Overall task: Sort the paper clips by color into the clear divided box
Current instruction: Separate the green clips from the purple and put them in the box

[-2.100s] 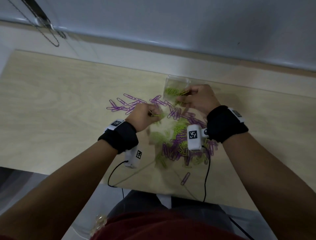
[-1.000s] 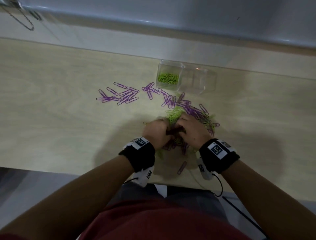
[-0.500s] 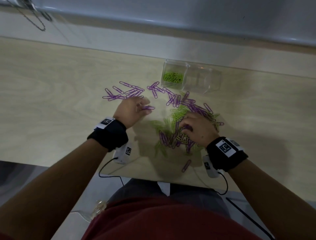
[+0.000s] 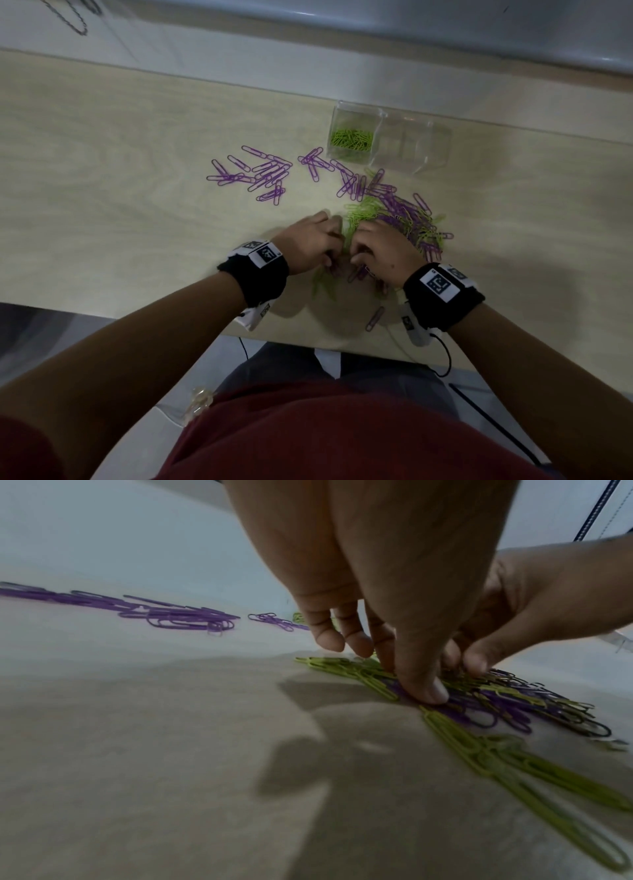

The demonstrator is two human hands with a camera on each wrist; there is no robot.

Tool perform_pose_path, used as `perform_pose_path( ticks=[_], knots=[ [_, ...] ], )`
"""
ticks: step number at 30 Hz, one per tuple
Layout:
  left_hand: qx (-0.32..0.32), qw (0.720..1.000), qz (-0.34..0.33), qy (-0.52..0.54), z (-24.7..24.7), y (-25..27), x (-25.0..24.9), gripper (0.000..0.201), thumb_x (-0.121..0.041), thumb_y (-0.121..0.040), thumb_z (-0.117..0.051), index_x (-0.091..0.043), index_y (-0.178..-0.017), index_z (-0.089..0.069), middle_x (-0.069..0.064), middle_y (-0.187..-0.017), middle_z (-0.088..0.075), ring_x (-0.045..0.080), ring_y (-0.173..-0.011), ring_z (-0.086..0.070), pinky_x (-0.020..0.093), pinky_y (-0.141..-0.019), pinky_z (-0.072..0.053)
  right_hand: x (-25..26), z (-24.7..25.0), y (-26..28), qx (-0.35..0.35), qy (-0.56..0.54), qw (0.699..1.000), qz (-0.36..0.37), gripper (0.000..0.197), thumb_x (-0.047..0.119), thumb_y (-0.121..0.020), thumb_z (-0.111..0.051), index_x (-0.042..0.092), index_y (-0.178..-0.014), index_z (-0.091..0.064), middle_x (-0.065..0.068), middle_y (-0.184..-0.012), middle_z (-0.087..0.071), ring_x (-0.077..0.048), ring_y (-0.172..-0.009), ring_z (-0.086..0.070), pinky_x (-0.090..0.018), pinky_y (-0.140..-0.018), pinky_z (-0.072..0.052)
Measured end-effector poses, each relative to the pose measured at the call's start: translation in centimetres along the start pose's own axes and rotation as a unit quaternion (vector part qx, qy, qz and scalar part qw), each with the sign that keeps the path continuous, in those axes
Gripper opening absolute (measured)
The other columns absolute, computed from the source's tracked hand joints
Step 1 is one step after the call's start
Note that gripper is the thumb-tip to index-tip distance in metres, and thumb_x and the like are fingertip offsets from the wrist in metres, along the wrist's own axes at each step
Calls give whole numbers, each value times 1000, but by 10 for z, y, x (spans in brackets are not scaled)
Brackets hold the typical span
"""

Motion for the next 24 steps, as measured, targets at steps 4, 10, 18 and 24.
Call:
perform_pose_path(
  ticks=[4, 10, 18, 24],
  knots=[
    [-48, 997, 9, 56, 2, 1, 7, 13, -24, -78, -68, -14, -78, -60, 7, -95, -55, 23, -88, -46, 35, -77, -42, -12, 15, 6, -86, -141, 985, -53, 11, 16, -85, -66, 17, -78, -58, 13, -75, -54, -3, -71, -49, -21, -63, -35],
    [-146, 921, 182, 311, 17, 15, 31, 7, -14, -88, -62, -12, -83, -57, -5, -70, -55, 3, -64, -48, 13, -60, -35, -22, 24, 8, -130, -285, 940, -133, 2, 10, -86, -65, 11, -85, -65, 1, -81, -70, -3, -75, -63, -6, -71, -45],
    [-251, 917, 265, 163, 52, 29, 74, 16, -13, -84, -63, -10, -100, -68, 4, -104, -70, 23, -98, -62, 26, -90, -43, -26, 26, 7, -120, -403, 885, -199, 7, 10, -89, -62, 4, -87, -65, -8, -77, -73, -19, -71, -72, -23, -56, -51],
    [-193, 955, 189, 120, 34, 14, 33, 19, -21, -85, -65, -12, -101, -67, 6, -110, -64, 27, -104, -54, 27, -92, -39, -16, 52, -14, -190, -413, 869, -193, 12, 6, -90, -59, 7, -79, -62, -14, -80, -72, -16, -66, -69, -20, -52, -49]
  ],
)
Point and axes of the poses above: each hand's wrist, its own y-axis away from the middle knuckle, its own z-axis out of the back of the hand, x = y × z, the point moved 5 cm from there along -y, towards the middle knuckle
